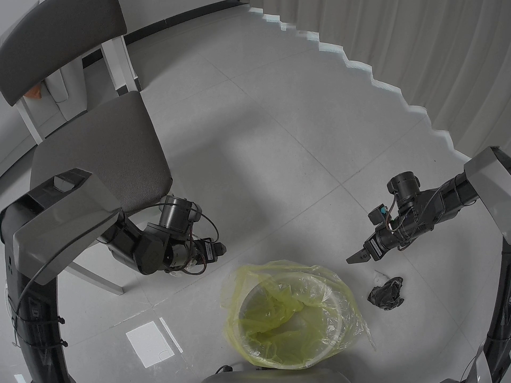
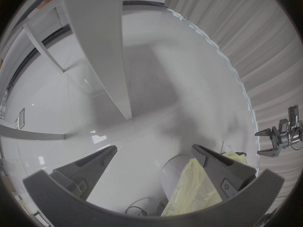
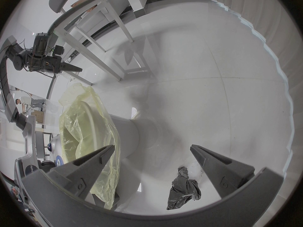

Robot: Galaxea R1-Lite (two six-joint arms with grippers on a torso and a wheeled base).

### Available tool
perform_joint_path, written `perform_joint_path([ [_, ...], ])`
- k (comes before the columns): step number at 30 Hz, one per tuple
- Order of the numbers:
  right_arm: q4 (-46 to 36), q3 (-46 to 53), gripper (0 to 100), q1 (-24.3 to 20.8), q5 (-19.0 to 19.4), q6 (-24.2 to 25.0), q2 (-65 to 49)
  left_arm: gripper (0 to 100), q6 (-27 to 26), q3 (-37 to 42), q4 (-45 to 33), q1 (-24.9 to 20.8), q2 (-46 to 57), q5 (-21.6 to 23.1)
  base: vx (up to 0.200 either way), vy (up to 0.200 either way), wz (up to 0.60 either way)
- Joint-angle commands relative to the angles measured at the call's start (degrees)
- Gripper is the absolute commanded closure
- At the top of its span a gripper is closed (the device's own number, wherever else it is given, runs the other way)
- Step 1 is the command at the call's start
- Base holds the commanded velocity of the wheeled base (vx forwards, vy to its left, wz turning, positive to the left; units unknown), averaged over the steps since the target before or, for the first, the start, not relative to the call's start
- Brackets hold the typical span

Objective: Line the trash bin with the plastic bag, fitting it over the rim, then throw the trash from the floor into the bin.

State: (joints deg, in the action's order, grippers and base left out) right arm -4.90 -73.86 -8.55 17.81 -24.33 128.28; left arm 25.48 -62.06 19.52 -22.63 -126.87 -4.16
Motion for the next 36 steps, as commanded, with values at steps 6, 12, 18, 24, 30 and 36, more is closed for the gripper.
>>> perform_joint_path([
  [6, -0.2, 1.2, 0, -0.9, 0.0, 0.0, -2.9, 0, -0.1, 5.3, 0.7, -2.1, 7.9, -0.1, -0.033, 0.0, 0.0],
  [12, -0.2, 2.4, 0, -1.3, 0.0, -0.1, -3.9, 0, 0.0, 5.3, 0.5, -3.4, 8.8, -0.2, -0.2, 0.0, 0.0],
  [18, -0.3, 2.8, 0, -2.0, 0.0, -0.5, -4.7, 0, 0.2, 7.0, 0.6, -4.7, 9.9, -0.3, -0.2, 0.0, 0.0],
  [24, -0.3, 2.8, 0, -3.1, 0.0, -0.5, -5.4, 0, -1.1, 10.8, 0.0, -7.3, 11.0, -1.8, -0.067, 0.0, 0.0],
  [30, -0.4, 2.8, 0, -3.3, 0.0, -0.6, -5.4, 0, -2.9, 13.8, -0.2, -9.3, 10.6, -2.7, 0.0, 0.0, 0.0],
  [36, -0.4, 3.0, 0, -3.3, 0.0, -0.7, -5.8, 0, -2.9, 12.5, -0.7, -10.6, 6.6, -4.7, 0.0, 0.0, 0.0],
])
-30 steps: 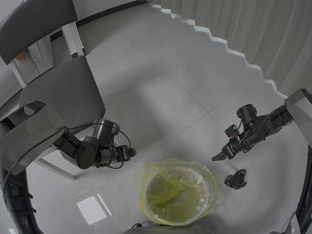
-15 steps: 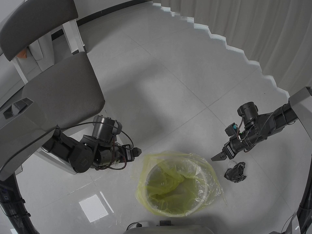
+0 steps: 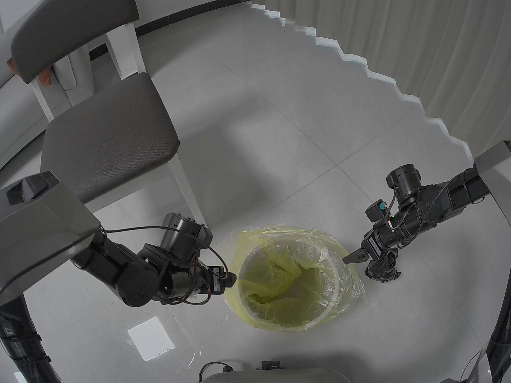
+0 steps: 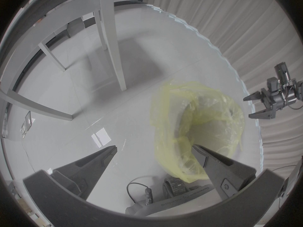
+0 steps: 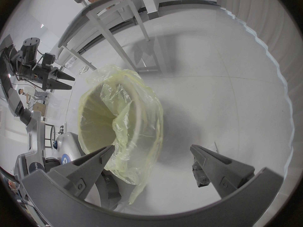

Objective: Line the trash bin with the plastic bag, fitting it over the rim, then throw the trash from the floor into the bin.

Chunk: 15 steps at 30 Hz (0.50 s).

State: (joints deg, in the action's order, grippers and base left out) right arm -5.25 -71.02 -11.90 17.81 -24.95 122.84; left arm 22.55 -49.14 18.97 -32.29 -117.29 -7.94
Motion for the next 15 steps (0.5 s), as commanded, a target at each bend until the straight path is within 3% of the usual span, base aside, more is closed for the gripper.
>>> perform_joint_path([
  [1, 0.0, 0.3, 0, 0.0, 0.0, -0.1, -0.4, 0, 0.1, -0.6, -0.1, -0.9, -4.1, -1.3, 0.0, 0.0, 0.0],
  [15, 0.1, 1.0, 0, 0.3, 0.0, 0.0, -1.1, 0, 0.3, -3.8, 0.4, 1.4, -8.9, -2.3, 0.0, 0.0, 0.0],
])
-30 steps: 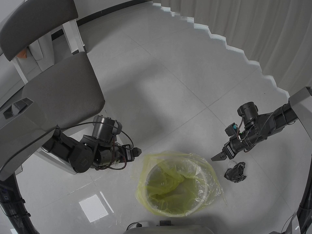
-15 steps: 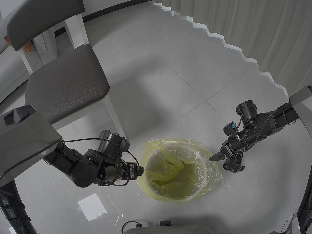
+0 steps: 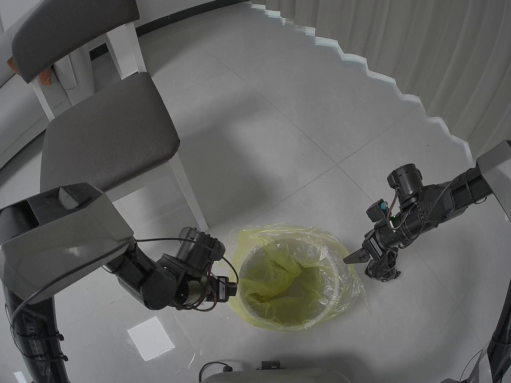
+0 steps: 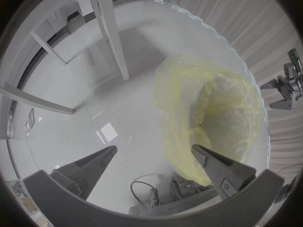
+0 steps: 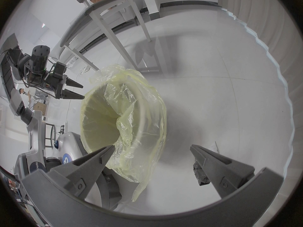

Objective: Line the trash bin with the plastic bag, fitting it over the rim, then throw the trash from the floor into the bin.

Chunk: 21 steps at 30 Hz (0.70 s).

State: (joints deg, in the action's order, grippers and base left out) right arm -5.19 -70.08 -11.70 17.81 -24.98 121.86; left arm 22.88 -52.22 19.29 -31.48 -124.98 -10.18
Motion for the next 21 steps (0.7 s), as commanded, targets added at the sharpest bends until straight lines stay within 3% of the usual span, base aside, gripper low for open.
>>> perform_joint_path([
  [1, 0.0, 0.0, 0, 0.1, 0.0, 0.0, -0.1, 0, 0.0, -0.8, 0.0, 0.8, -1.3, 0.0, 0.0, 0.0, 0.0],
  [20, 0.2, 0.2, 0, 0.3, 0.0, 0.0, -0.7, 0, -0.3, -8.2, -0.5, 1.2, -6.9, 0.1, 0.0, 0.0, 0.0],
  [21, 0.2, 0.2, 0, 0.3, 0.0, 0.0, -0.7, 100, -0.3, -8.2, -0.5, 1.2, -6.9, 0.1, 0.0, 0.0, 0.0],
])
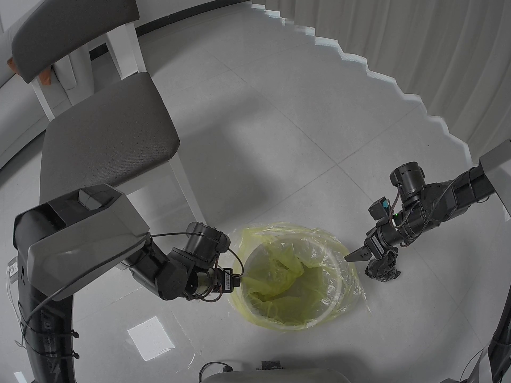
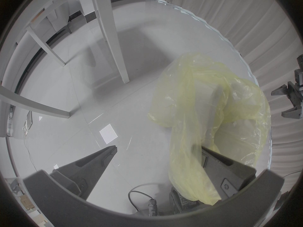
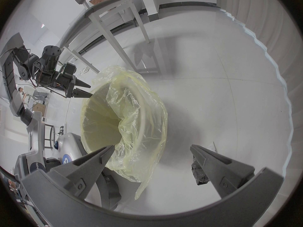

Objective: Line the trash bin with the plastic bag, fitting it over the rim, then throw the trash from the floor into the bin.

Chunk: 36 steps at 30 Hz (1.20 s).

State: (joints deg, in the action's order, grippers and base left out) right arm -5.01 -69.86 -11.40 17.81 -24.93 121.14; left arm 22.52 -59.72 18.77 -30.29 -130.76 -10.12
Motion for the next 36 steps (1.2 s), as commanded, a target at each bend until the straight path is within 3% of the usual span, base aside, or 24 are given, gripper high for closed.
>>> perform_joint_path([
  [1, 0.0, 0.0, 0, 0.0, 0.0, 0.0, -0.1, 100, -0.1, -0.9, -0.1, 0.1, -1.3, 0.0, 0.0, 0.0, 0.0],
  [14, 0.1, -0.2, 0, 0.1, 0.1, 0.0, -0.4, 100, -0.3, -5.8, -4.8, 0.2, -4.2, -0.1, 0.0, 0.0, 0.0],
  [22, 0.0, -0.1, 0, 0.1, 0.0, 0.0, -0.3, 100, -6.3, -10.4, -8.1, -0.4, -7.0, -2.3, 0.0, 0.0, 0.0],
  [32, 0.2, -1.0, 0, 0.9, 0.1, -0.2, 0.4, 100, -8.3, -16.3, -8.9, -0.6, -9.5, -1.8, 0.0, 0.0, 0.0],
  [36, 0.2, -1.8, 0, 1.2, 0.1, -0.2, 1.2, 100, -8.8, -19.8, -13.9, -0.4, -10.2, -0.8, 0.0, 0.0, 0.0],
])
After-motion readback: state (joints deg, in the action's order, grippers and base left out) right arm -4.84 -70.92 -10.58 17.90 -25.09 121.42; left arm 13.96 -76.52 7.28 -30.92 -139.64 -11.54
